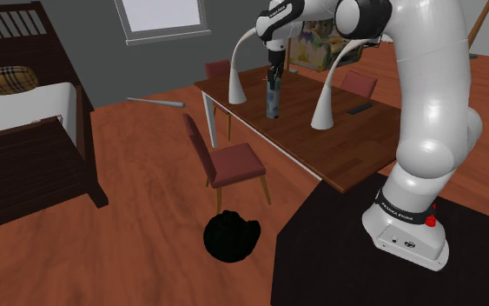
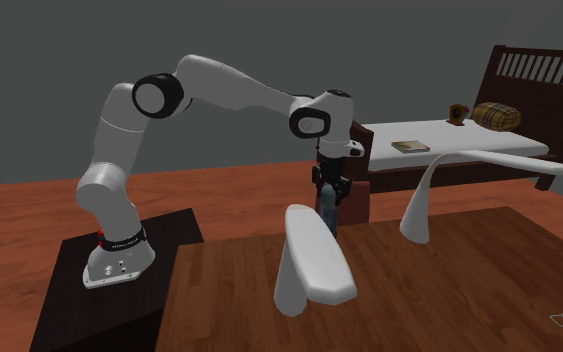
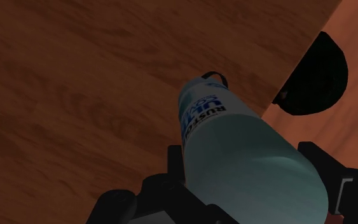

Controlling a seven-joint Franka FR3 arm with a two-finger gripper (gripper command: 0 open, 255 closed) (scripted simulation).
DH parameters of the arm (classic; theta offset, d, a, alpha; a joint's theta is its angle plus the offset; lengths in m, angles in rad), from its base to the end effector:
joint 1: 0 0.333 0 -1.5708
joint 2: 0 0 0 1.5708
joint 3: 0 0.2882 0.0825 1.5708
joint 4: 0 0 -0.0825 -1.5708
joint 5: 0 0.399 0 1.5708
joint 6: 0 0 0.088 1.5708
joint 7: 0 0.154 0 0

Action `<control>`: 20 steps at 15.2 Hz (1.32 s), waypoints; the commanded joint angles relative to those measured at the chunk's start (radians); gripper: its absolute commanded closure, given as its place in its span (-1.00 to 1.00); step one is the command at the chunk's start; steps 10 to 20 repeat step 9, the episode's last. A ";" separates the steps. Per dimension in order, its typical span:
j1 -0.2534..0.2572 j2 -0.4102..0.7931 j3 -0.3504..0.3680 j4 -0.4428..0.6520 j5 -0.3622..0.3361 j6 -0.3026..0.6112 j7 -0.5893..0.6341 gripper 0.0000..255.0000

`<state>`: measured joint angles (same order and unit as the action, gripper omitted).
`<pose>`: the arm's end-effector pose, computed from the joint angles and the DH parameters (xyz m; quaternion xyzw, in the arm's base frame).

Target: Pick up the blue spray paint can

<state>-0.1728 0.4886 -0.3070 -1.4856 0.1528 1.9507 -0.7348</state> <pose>0.6317 -0.2844 0.3244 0.9933 0.1158 -0.0001 0.0002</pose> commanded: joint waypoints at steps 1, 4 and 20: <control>0.001 -0.009 -0.002 0.017 -0.003 -0.024 0.003 1.00; 0.000 -0.017 -0.003 0.046 -0.006 -0.061 0.005 1.00; -0.002 -0.023 -0.005 0.079 -0.009 -0.100 0.008 1.00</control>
